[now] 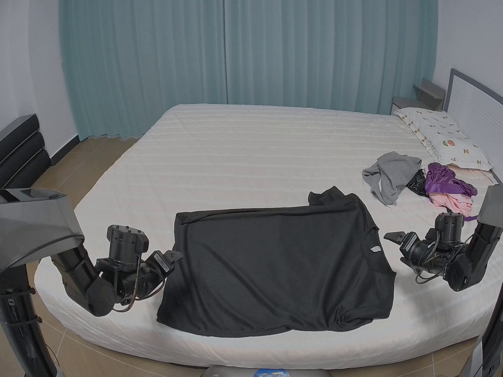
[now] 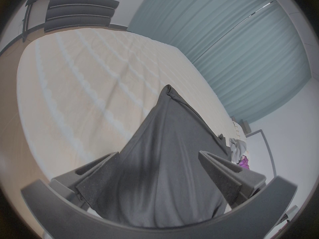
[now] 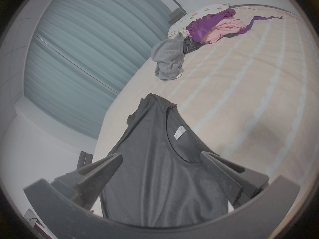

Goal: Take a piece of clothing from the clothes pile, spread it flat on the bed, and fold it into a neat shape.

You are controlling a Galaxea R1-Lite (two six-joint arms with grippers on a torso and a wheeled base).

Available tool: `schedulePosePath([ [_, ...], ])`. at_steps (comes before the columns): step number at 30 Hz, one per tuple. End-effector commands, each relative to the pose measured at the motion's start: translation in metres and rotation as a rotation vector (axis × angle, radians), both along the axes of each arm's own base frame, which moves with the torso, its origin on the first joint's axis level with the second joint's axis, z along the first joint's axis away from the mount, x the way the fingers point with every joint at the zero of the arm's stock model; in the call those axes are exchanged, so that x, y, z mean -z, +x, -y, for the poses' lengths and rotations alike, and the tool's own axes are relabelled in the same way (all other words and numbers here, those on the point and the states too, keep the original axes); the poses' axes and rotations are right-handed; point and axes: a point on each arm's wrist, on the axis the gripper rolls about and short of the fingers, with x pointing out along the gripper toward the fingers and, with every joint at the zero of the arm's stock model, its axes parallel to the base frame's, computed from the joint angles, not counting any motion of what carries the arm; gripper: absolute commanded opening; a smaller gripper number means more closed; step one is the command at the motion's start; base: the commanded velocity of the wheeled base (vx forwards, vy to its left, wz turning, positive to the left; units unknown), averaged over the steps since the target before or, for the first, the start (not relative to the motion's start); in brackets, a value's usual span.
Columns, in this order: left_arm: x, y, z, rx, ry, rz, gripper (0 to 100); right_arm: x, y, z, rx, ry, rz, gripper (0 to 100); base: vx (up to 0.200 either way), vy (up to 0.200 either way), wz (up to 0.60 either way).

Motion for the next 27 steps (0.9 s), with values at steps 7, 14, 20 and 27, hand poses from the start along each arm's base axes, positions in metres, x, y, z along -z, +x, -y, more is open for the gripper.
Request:
schedulePosePath([
  [7, 0.001, -0.039, -0.002, 0.027, -0.023, -0.034, 100, 0.003, -0.023, -0.003, -0.012, 0.019, -0.020, 100, 0.000, 0.000, 0.00],
  [14, 0.007, -0.039, -0.002, 0.026, -0.018, -0.055, 100, 0.003, -0.024, -0.003, -0.013, 0.021, -0.025, 100, -0.143, 0.000, 0.00],
  [20, 0.009, -0.039, -0.002, 0.027, -0.016, -0.064, 100, 0.005, -0.024, -0.005, -0.019, 0.022, -0.030, 100, -0.133, 0.000, 0.00],
  [27, 0.012, -0.039, -0.002, 0.027, -0.014, -0.071, 100, 0.011, -0.023, -0.006, -0.025, 0.022, -0.051, 100, 0.000, 0.000, 0.00],
])
